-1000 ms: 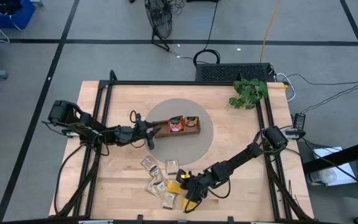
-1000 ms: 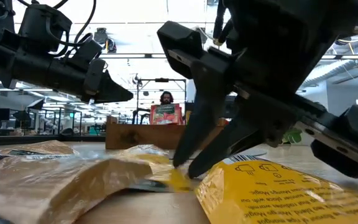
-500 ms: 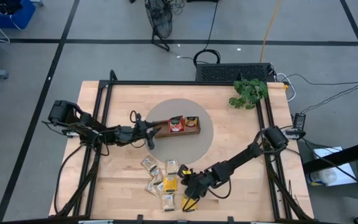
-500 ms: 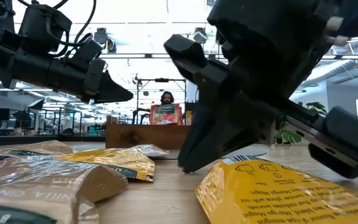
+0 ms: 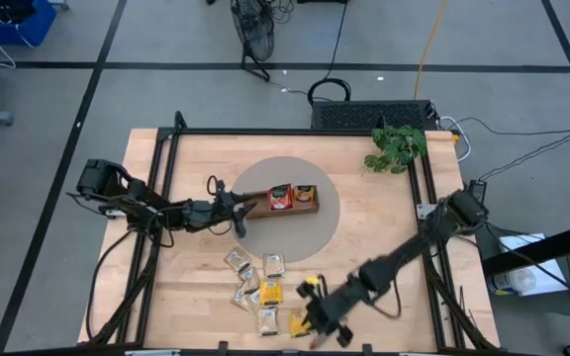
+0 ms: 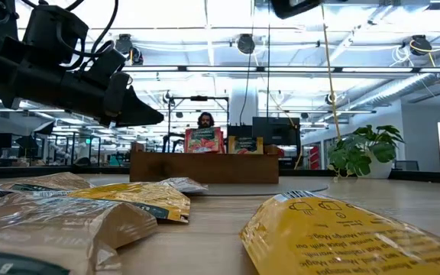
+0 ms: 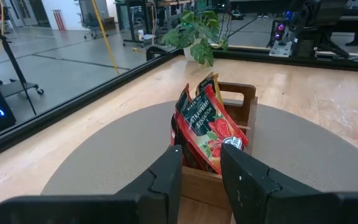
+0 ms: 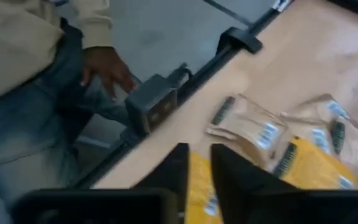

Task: Pick & Place Tea
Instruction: Put the yellow tea bag into the wooden organizer

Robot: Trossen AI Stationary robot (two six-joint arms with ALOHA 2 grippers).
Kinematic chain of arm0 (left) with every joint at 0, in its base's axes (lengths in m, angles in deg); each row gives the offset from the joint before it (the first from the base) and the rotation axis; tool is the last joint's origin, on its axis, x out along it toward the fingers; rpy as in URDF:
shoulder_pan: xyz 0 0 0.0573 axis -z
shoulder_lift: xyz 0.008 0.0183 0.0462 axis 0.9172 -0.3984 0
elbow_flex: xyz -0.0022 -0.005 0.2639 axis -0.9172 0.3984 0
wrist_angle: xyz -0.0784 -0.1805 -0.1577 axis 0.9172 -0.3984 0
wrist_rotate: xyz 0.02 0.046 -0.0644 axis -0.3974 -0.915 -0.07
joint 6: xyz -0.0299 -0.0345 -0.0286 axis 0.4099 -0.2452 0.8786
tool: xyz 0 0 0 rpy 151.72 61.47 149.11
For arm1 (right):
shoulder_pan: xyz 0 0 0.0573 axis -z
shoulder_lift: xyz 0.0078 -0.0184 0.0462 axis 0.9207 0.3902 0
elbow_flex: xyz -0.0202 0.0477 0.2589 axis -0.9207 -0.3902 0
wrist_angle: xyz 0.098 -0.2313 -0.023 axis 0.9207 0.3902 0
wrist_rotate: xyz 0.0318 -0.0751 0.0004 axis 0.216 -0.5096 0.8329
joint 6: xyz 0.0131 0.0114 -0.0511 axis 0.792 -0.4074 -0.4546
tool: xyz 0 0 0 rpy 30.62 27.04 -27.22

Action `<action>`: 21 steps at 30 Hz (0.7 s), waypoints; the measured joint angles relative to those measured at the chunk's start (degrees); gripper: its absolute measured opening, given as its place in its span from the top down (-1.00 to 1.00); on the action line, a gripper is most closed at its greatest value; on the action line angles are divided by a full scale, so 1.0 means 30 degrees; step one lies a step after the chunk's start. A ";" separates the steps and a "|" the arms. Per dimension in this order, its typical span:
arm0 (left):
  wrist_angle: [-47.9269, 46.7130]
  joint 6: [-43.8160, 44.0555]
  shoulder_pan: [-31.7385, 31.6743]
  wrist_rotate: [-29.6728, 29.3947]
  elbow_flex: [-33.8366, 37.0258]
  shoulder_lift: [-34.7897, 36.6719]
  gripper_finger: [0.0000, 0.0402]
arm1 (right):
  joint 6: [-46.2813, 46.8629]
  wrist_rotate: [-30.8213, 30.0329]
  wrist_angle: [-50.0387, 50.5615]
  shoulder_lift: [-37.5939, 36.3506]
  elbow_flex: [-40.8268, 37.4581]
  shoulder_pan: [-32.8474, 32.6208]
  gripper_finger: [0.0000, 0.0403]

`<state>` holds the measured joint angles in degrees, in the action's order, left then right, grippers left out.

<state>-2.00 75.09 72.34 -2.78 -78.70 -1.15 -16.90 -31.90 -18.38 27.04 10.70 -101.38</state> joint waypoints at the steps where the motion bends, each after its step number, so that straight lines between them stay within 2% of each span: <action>1: 0.0000 0.0000 -0.0003 0.0000 0.0000 0.0000 0.43 | -0.0060 -0.1016 -0.0423 0.0391 0.0000 -0.0491 0.59; 3: 0.0000 0.0000 0.0004 0.0000 0.0000 0.0000 0.43 | -0.0028 -0.2925 -0.0611 0.1207 0.0011 -0.1185 0.34; 5: 0.0000 0.0002 0.0004 0.0000 0.0000 0.0000 0.43 | 0.0759 -0.4023 -0.0364 0.2046 0.0254 -0.1410 0.07; 7: 0.0000 0.0000 -0.0001 0.0000 0.0000 0.0000 0.43 | 0.2281 -0.4324 -0.0401 0.2645 0.0511 -0.1271 -0.14; 10: 0.0004 0.0000 -0.0004 0.0000 0.0000 0.0000 0.43 | 0.3264 -0.4049 -0.0281 0.2999 0.0517 -0.0901 -0.35; 14: 0.0007 0.0007 0.0000 0.0000 0.0000 0.0000 0.43 | 0.3505 -0.3830 0.0184 0.2984 0.0525 -0.0481 -0.45; 21: 0.0000 0.0002 0.0004 0.0000 0.0000 0.0000 0.43 | 0.4355 -0.1795 0.1048 0.3317 0.0517 0.0099 -0.39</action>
<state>-2.00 75.10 72.35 -2.78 -78.70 -1.15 -3.84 -37.29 -15.24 36.99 12.25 -101.09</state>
